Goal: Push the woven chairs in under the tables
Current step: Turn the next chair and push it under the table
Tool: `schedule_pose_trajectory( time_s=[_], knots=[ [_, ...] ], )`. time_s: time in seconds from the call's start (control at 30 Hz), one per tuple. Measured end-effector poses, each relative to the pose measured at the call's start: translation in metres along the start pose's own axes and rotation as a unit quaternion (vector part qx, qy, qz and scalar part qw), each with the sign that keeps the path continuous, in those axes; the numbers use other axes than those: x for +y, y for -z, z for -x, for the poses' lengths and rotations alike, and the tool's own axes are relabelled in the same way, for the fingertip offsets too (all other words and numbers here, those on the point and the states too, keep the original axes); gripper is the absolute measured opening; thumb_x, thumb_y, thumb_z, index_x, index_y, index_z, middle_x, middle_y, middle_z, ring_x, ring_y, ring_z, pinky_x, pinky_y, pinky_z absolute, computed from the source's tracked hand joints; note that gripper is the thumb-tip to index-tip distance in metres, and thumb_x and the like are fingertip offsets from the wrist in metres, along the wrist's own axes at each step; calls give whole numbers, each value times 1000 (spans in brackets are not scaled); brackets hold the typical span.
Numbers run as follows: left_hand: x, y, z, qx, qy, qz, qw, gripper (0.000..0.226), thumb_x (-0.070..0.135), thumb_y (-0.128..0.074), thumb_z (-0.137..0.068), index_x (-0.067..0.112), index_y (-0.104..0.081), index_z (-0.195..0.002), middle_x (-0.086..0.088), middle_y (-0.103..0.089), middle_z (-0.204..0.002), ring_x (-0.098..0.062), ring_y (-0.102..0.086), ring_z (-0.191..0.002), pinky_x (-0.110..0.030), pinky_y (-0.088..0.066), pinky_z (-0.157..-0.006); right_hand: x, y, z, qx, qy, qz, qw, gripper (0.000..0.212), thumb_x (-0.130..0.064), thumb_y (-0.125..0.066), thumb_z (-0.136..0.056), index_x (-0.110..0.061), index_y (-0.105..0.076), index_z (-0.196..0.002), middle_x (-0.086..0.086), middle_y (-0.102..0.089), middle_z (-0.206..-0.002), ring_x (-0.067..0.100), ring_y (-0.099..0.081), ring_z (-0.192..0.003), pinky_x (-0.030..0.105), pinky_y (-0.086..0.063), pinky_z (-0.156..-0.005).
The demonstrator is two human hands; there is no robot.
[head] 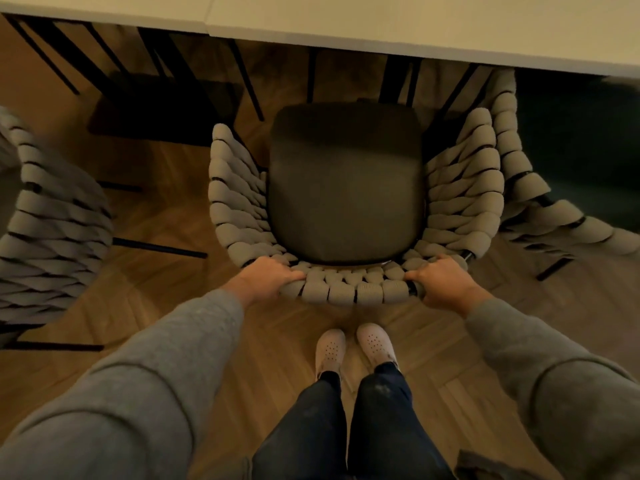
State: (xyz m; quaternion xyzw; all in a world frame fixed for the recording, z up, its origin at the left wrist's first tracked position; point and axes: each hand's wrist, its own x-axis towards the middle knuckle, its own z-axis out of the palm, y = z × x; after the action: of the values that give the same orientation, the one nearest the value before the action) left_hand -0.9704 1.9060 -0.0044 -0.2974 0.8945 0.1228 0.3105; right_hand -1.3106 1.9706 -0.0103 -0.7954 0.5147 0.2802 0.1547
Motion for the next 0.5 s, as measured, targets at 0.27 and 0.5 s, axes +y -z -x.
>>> schedule_pose_trajectory(
  time_s=[0.27, 0.5],
  knots=[
    [-61, 33, -23, -9, 32, -57, 998, 46, 21, -44, -100, 37, -33, -142, 1, -48, -143, -21, -39, -136, -51, -20, -115, -2, 33, -37, 47, -29, -60, 997, 24, -30, -54, -89, -32, -58, -112, -4, -65, -100, 18, -61, -91, 32, -42, -80],
    [-88, 56, -55, 5, 113, -55, 992, 42, 22, -51, -97, 40, -43, -134, 6, -49, -141, -24, -36, -138, -68, 5, -111, 24, 56, -74, 43, -62, -72, 995, 28, -33, -59, -88, -34, -58, -116, -5, -66, -101, 20, -62, -98, 39, -43, -93]
  ],
)
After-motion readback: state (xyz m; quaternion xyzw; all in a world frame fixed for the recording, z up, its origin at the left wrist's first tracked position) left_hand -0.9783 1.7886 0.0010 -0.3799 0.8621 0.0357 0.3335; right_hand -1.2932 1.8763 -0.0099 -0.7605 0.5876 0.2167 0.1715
